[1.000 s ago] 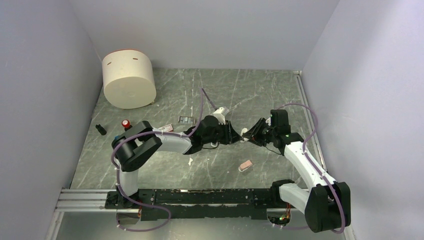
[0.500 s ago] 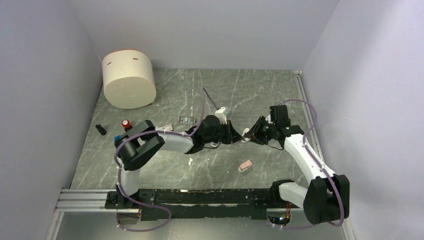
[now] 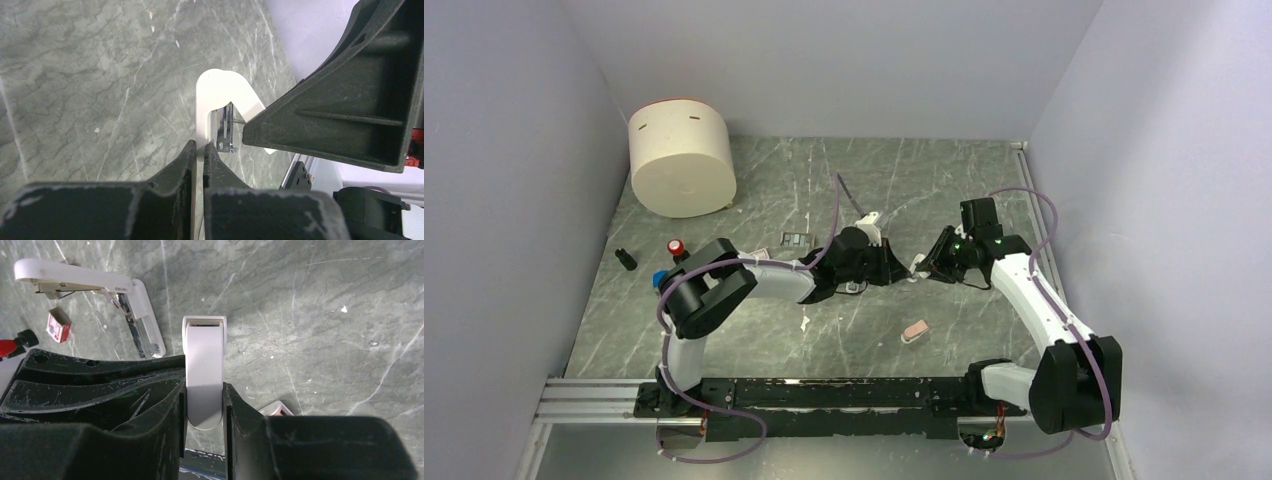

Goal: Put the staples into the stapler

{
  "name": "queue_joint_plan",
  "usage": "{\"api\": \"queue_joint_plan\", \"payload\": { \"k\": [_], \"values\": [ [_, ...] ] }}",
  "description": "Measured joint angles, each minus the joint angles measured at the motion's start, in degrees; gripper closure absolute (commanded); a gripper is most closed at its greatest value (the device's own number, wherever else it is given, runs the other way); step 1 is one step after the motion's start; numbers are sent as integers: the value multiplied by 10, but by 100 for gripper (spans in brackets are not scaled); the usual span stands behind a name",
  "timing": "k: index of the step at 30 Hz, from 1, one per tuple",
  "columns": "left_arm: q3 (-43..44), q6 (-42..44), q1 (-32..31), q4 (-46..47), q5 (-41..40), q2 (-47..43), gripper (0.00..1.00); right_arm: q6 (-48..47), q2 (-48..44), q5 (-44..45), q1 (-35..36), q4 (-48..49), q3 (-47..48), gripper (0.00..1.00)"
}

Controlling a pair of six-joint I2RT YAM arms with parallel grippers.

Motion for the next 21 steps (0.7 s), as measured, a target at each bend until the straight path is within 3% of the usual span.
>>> {"api": "queue_joint_plan", "payload": {
  "k": [8,21],
  "values": [
    [4,4,0,-14,2,17,95,-2,24,12,0,10,-5,74],
    [16,10,0,-53,15,52,95,10,47,9,0,106,-83,74]
  ]
}}
